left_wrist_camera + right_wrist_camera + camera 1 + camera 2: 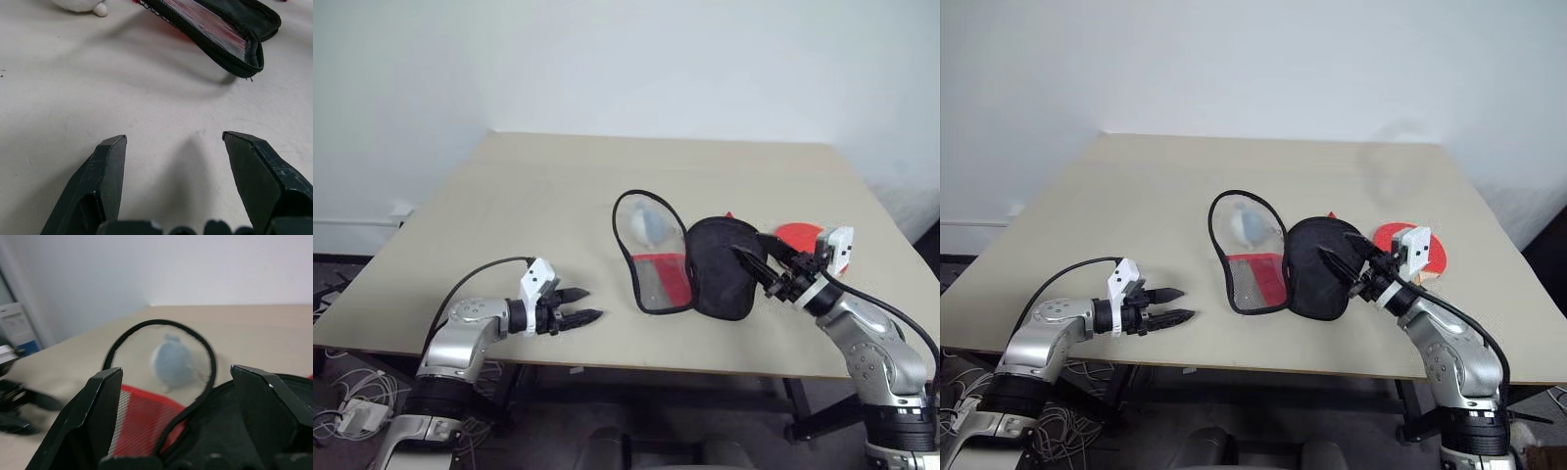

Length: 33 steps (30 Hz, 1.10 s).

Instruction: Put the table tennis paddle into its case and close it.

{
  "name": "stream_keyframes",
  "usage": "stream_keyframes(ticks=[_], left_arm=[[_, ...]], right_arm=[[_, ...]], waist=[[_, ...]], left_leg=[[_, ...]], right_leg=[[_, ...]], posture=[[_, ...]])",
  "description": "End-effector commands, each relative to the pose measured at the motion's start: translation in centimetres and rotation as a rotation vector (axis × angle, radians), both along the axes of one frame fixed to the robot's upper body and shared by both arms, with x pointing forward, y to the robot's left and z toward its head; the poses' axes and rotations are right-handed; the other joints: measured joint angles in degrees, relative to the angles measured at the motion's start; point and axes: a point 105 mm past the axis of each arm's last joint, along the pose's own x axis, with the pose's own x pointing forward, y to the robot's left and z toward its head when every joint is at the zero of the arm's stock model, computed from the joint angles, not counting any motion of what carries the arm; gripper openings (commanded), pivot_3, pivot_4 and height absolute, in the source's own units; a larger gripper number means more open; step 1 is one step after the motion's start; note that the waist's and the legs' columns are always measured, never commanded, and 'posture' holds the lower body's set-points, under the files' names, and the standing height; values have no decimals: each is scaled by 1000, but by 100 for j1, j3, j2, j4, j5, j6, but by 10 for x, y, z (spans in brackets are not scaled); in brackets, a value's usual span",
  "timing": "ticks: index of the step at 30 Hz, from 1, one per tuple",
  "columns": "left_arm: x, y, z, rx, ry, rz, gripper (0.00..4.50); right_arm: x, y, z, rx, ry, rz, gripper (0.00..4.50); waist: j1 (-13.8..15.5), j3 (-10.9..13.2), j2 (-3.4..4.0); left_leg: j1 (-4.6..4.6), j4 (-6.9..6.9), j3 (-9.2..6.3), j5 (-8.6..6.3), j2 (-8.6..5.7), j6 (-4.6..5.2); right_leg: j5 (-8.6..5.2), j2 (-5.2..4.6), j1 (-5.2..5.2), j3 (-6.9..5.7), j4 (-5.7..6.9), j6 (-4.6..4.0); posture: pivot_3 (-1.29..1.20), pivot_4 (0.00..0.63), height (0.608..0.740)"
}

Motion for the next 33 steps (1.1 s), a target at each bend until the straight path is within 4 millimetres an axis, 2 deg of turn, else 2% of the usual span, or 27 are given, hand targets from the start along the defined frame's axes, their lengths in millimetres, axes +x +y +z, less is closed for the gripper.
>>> stream_keyframes(ticks=[1,7,16,20,28,30,33], left_arm=[[14,-5,17,-5,-67,-21,3340],[20,-12,21,-5,-70,-63,3340],[22,-22,19,0,-47,-114,3340],[19,-32,13,-8,-29,-146,3340],[18,-47,6,-14,-7,-196,3340],[16,-51,6,-20,-5,-218,3340],[18,-53,6,-20,-7,-220,3340]], right_arm=[[5,-7,19,8,-87,-40,3811],[15,-19,9,-13,-63,-161,3811],[9,-43,-4,4,33,-280,3811],[16,-67,-18,-29,156,-409,3811],[32,-127,-37,-135,362,-672,3811],[34,-135,-46,-184,417,-686,3811],[34,-133,-58,-213,494,-629,3811]], waist=[[7,0,-1],[2,0,-1],[2,0,-1],[1,0,-1],[0,0,0],[-1,0,0],[-2,0,0]], left_leg=[[-1,0,-1,0,0,0],[-1,0,-1,0,-2,0],[-2,1,2,0,-2,1],[-1,0,0,0,-2,1],[-1,0,3,1,-3,2],[-1,0,4,1,-3,3],[-1,0,5,1,-4,4]], right_leg=[[0,0,0,-1,-1,0],[0,1,2,0,0,0],[0,-1,3,3,0,0],[0,0,3,2,1,0],[0,0,2,6,1,0],[0,0,1,8,0,0],[0,0,1,10,0,0]], posture=[[0,0,740],[0,0,740],[0,0,740],[0,0,740],[0,0,740],[0,0,740],[0,0,740]])
